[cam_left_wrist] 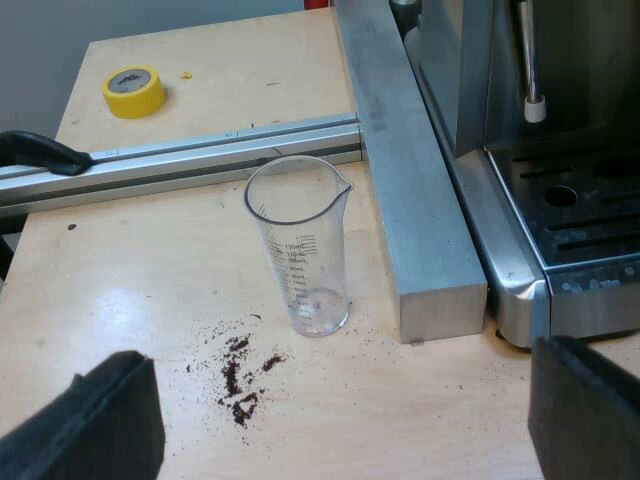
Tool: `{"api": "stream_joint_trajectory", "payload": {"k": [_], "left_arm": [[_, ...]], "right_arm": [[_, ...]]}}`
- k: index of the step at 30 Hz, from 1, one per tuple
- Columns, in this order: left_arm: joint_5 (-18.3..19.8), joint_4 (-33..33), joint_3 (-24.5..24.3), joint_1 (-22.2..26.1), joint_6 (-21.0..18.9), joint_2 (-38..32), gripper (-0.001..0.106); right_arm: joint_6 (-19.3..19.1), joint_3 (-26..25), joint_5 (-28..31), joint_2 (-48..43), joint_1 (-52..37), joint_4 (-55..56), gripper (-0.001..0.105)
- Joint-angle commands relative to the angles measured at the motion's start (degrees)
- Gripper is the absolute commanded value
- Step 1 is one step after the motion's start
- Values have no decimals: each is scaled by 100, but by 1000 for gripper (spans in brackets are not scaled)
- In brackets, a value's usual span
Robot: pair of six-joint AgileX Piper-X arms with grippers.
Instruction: Grind coffee beans and then tamp
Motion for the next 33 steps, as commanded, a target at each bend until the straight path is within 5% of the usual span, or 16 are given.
{"api": "stream_joint_trajectory", "payload": {"k": [1, 9, 20, 33], "left_arm": [[36, -65, -8, -19, -63, -793, 75], [143, 68, -89, -19, -63, -752, 75], [358, 495, -930, -37, -63, 129, 75], [1198, 420, -1144, -128, -196, 868, 75]], "right_arm": [[-39, -22, -17, -270, -8, -33, 72], [244, -92, 95, -206, 95, -99, 72], [199, -900, 160, 757, 797, 335, 72], [-354, -1249, -580, 1964, 2395, 269, 72]]}}
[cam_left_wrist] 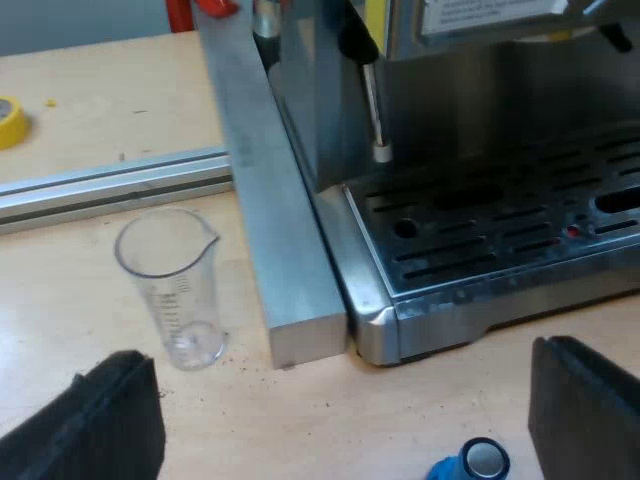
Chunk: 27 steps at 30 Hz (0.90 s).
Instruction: Grind coffee beans and then tamp
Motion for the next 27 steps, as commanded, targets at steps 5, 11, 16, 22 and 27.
{"api": "stream_joint_trajectory", "payload": {"k": [5, 11, 16, 22, 27], "left_arm": [[147, -78, -48, -446, -8, 4, 75], [174, -78, -48, -716, 76, 35, 75], [282, -78, -48, -881, 193, 348, 75], [414, -78, -48, -879, 302, 829, 75], [414, -78, -35, -879, 338, 994, 75]], "right_arm": [[-402, -29, -211, 537, 907, -459, 72], [-646, 66, -216, 801, 1700, -1090, 72], [-513, 590, -36, 831, 2456, -2074, 72], [-89, 1285, 522, 831, 3228, -3454, 72], [-14, 1824, 731, 845, 3788, -4548, 72]]}}
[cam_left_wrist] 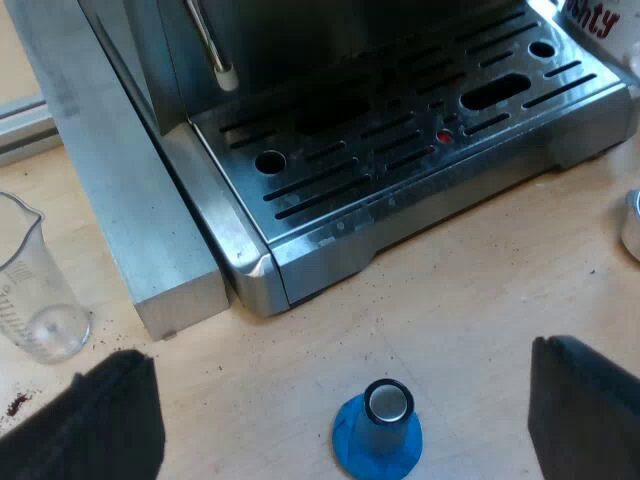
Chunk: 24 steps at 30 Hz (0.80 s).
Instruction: Grind coffee beans and then tamp
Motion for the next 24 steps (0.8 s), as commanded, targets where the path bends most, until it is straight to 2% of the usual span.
{"api": "stream_joint_trajectory", "payload": {"k": [1, 3, 5, 9, 13, 15, 20, 24], "left_arm": [[40, -173, -14, -29, 40, 90, 75], [55, -314, -14, -29, 40, 148, 75], [55, -318, -14, -55, 40, 181, 75], [55, -318, -14, -318, 40, 317, 75], [31, -318, -14, -693, 40, 741, 75], [-41, -318, -14, -872, 40, 990, 75], [-740, -331, -14, -1278, 40, 1662, 75], [-759, -331, -14, -1424, 40, 2124, 75]], "right_arm": [[10, 360, 210, 4, 397, -871, 72], [10, 410, 266, 4, 463, -925, 72], [379, 569, 703, 4, 762, -1173, 72], [412, 575, 924, 4, 935, -1185, 72], [399, 575, 991, 4, 965, -1214, 72], [414, 575, 1134, 4, 965, -1213, 72], [661, 575, 1292, 4, 965, -1213, 72], [661, 575, 1320, 4, 965, -1213, 72]]}}
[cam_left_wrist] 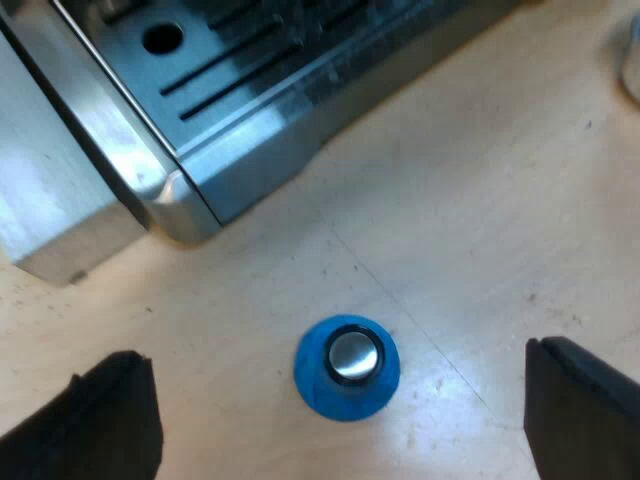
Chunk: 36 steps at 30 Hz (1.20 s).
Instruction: Grind coffee beans and then tamp
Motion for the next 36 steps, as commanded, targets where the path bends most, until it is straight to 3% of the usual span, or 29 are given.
{"api": "stream_joint_trajectory", "payload": {"k": [1, 26, 36], "left_arm": [[-93, -67, -14, -114, 40, 389, 75], [-93, -484, -14, -128, 40, 3272, 75], [-46, -682, -14, -128, 40, 3876, 75]], "right_arm": [[30, -1, 50, 4, 7, -79, 72], [30, -1, 50, 4, 7, -79, 72], [30, -1, 50, 4, 7, -79, 72]]}}
